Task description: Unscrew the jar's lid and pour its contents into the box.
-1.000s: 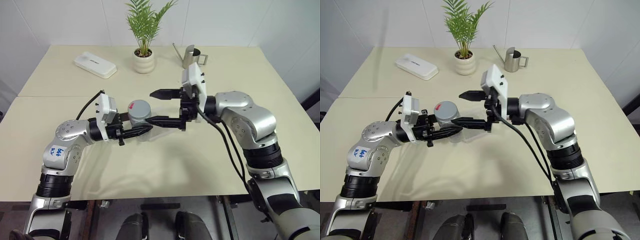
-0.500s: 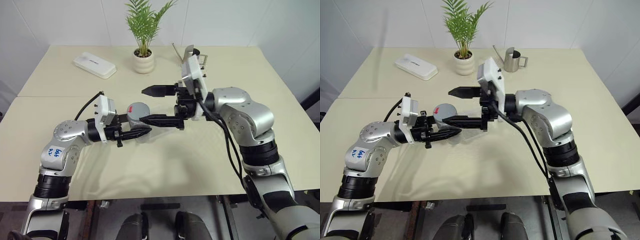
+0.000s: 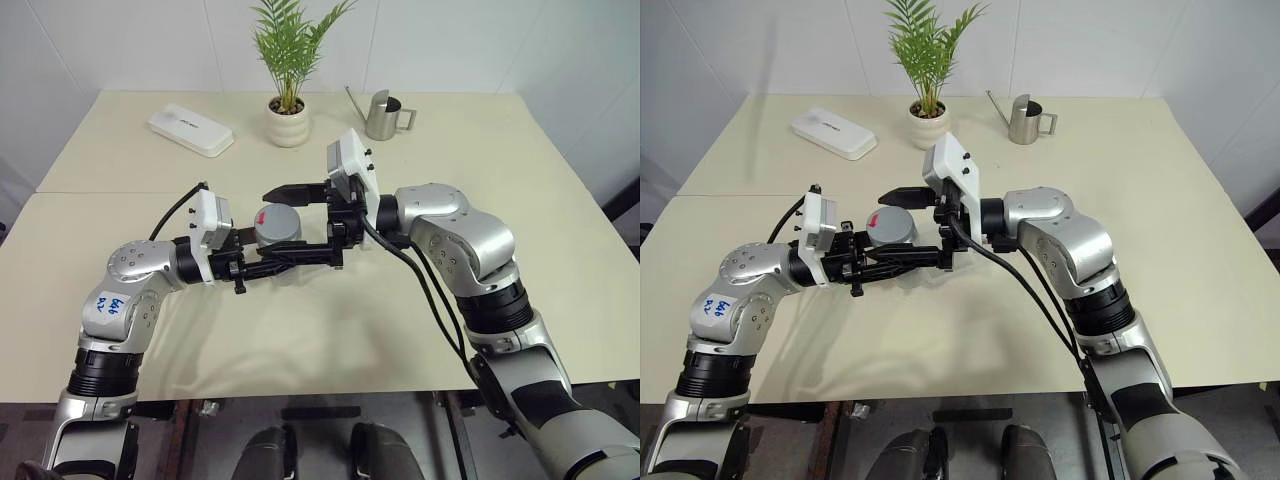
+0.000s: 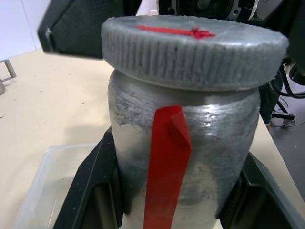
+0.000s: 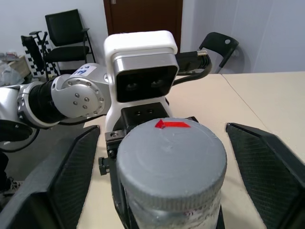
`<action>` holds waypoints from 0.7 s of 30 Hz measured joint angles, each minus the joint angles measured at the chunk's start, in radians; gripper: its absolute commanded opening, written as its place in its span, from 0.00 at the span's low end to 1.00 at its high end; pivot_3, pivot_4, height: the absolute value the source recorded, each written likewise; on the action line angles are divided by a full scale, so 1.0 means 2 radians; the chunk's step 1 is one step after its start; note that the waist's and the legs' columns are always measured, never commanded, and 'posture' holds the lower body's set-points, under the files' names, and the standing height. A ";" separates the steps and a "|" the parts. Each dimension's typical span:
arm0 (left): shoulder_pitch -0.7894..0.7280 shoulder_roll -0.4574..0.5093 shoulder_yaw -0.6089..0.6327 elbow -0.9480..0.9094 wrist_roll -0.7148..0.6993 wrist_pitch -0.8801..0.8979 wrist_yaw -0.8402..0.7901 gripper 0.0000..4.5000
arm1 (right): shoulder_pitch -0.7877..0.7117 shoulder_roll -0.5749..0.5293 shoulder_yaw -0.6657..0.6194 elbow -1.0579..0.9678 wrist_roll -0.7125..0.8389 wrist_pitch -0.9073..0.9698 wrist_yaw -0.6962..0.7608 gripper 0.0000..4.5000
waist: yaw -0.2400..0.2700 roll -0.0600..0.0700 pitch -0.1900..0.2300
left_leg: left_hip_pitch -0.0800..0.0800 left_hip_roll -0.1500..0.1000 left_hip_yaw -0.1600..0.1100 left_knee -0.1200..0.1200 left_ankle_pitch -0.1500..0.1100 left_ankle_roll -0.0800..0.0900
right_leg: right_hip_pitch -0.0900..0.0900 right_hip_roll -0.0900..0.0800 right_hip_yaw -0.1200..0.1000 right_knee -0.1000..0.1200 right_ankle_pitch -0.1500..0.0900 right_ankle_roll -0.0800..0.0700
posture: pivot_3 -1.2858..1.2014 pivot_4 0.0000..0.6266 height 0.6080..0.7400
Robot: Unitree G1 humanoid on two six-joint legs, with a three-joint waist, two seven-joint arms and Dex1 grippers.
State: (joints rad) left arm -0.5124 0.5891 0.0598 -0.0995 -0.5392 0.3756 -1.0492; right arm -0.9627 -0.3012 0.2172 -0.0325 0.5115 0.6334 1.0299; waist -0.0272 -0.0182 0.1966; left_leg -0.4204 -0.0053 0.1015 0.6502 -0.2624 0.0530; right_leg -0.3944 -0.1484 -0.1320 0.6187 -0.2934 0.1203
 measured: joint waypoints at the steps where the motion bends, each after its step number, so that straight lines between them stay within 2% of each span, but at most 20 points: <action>1: 0.000 0.000 0.000 0.000 0.000 0.000 0.000 0.43 | 0.000 0.000 0.000 0.000 0.000 -0.001 -0.001 0.71 | 0.000 0.000 0.000 | 0.000 0.000 0.000 0.000 0.000 0.000 | 0.000 0.000 0.000 0.000 0.000 0.000 | 0.52 0.24 1.00; 3: 0.000 0.000 0.000 -0.001 0.000 -0.001 0.000 0.43 | 0.000 0.001 -0.002 0.000 0.001 0.000 -0.002 0.57 | 0.000 0.000 0.000 | 0.000 0.000 0.000 0.000 0.000 0.000 | 0.000 0.000 0.000 0.000 0.000 0.000 | 0.52 0.24 1.00; 7: -0.002 0.000 0.002 -0.006 -0.002 -0.006 0.001 0.43 | 0.002 0.012 -0.018 -0.001 0.027 0.018 -0.010 0.57 | 0.000 0.000 0.000 | 0.000 0.000 0.000 0.000 0.000 0.000 | 0.000 0.000 0.000 0.000 0.000 0.000 | 0.52 0.24 1.00; 10: 0.001 0.000 0.000 -0.006 -0.002 -0.005 0.001 0.43 | 0.002 0.027 -0.076 -0.023 0.101 0.058 -0.026 0.57 | 0.001 0.000 0.000 | 0.000 0.000 -0.001 0.000 0.000 0.000 | 0.000 0.000 0.000 0.000 0.000 0.000 | 0.52 0.24 1.00; 12: 0.004 0.001 0.000 -0.006 -0.002 -0.005 0.001 0.43 | 0.003 0.008 -0.096 -0.044 0.122 0.066 -0.025 0.57 | 0.002 0.000 0.000 | 0.000 0.000 -0.001 0.000 0.000 0.000 | 0.000 0.000 0.000 0.000 0.000 0.000 | 0.52 0.24 1.00; 15: 0.010 0.003 0.001 -0.006 -0.002 -0.004 0.001 0.43 | 0.034 -0.047 -0.099 -0.050 0.096 0.040 -0.012 0.57 | 0.004 0.000 0.000 | 0.000 0.000 -0.001 0.000 0.000 0.000 | 0.001 0.000 0.000 0.000 0.000 0.000 | 0.52 0.24 1.00; 18: 0.015 0.004 0.005 -0.007 -0.003 -0.003 0.004 0.43 | 0.095 -0.095 -0.102 -0.019 0.036 -0.031 -0.005 0.57 | 0.007 0.000 0.000 | 0.000 0.000 0.000 0.000 0.000 0.000 | 0.000 0.000 0.000 -0.001 0.000 0.000 | 0.52 0.24 1.00; 21: 0.019 0.003 0.011 -0.006 -0.005 -0.001 0.007 0.43 | 0.156 -0.116 -0.123 0.026 -0.012 -0.113 -0.009 0.57 | 0.010 0.000 0.000 | 0.000 0.000 0.001 0.000 0.000 0.000 | 0.000 0.000 0.000 -0.002 0.000 0.000 | 0.52 0.24 1.00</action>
State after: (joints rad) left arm -0.4753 0.5958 0.0819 -0.1109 -0.5500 0.3734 -1.0350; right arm -0.6499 -0.5323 -0.0295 0.0202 0.4877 0.4074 1.0126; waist -0.0069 -0.0183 0.1966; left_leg -0.4204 -0.0056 0.1036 0.6493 -0.2630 0.0539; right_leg -0.3937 -0.1484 -0.1318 0.6150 -0.2933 0.1206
